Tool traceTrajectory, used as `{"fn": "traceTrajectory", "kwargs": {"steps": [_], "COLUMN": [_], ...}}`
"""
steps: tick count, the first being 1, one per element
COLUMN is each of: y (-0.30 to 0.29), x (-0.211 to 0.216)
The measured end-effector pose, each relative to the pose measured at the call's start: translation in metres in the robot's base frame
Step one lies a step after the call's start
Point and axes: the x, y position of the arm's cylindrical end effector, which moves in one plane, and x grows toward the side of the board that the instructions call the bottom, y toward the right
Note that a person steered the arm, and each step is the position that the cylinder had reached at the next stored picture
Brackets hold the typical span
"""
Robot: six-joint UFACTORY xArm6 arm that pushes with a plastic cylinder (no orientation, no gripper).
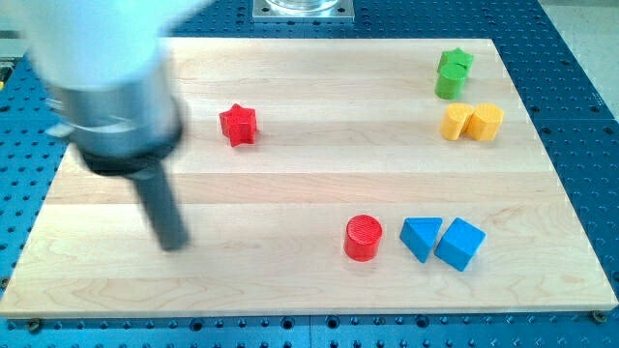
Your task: Push the red star diagonal to the red circle
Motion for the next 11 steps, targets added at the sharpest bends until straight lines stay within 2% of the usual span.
{"fn": "traceTrajectory", "kwargs": {"steps": [1,2,3,4,5,6,7,8,10,11], "y": [-0.045,-0.029,0.038,0.091,0.084,0.081,0.136,0.160,0.179,0.192], "x": [-0.074,-0.146,-0.150,-0.122,-0.142,-0.187,-0.145,-0.042,-0.048,-0.037]}}
